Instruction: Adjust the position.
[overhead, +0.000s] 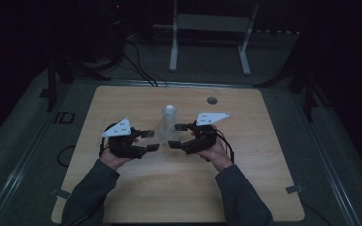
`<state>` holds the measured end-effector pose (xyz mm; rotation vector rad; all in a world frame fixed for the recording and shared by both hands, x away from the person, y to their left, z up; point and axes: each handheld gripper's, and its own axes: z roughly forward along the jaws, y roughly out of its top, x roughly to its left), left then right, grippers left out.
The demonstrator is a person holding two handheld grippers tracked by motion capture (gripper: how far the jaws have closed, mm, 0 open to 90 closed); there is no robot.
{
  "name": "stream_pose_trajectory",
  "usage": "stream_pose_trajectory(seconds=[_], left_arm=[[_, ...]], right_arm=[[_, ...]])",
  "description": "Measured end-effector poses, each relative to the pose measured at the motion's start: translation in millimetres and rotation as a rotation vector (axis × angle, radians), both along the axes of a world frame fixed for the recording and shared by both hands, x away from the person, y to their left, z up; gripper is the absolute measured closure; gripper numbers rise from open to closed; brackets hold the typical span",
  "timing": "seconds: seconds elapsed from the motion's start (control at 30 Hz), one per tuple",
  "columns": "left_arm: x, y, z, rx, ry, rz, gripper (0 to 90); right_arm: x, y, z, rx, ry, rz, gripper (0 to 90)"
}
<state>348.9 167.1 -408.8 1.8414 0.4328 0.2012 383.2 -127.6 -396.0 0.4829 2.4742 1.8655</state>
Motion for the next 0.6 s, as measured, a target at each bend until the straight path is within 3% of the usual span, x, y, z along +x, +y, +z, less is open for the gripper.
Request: stream_pose_trajectory(seconds=[0.6], left_arm=[[-1.7, -4.2, -1.6, -0.057, -0.015, 0.008, 40.8]], right_arm=[[2.0, 4.3, 5.2, 0.086, 0.024, 0.024, 19.6]])
